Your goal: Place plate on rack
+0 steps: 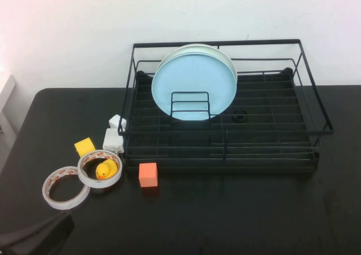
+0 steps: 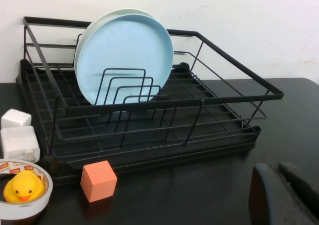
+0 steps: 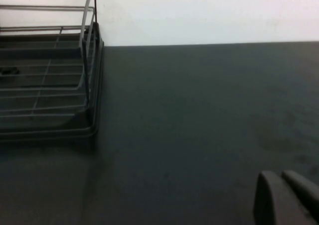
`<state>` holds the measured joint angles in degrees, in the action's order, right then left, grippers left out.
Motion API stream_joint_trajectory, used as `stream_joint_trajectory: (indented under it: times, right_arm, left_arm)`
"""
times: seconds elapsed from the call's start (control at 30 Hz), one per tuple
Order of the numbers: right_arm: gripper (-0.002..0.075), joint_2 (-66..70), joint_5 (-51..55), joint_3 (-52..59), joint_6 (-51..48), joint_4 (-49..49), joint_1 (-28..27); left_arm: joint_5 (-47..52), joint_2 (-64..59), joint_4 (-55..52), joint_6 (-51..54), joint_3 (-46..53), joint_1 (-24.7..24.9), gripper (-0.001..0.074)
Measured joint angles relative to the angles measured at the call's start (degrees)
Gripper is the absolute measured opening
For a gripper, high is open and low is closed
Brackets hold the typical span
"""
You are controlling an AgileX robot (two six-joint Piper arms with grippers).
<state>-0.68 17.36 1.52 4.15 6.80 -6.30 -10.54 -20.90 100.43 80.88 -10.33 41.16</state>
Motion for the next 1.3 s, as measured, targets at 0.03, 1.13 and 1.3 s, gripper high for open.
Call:
stream_joint_trajectory:
  times: [0.03,1.13,1.3]
  right_arm:
    - [-0.0001,0.0,0.1,0.0,0.1,-0.3,0.0]
    - [-0.0001,0.0,1.3,-0.2,0.2,-1.7,5.6]
    - [-0.0001,0.0,1.3,-0.2,0.2,-1.7,5.6]
  left_arm:
    - [0.0,0.0,0.0,0.0,0.0,0.0,-0.0002]
    - [0.0,0.0,0.0,0.0,0.0,0.0,-0.0001]
    - [0.0,0.0,0.0,0.0,0.0,0.0,-0.0001]
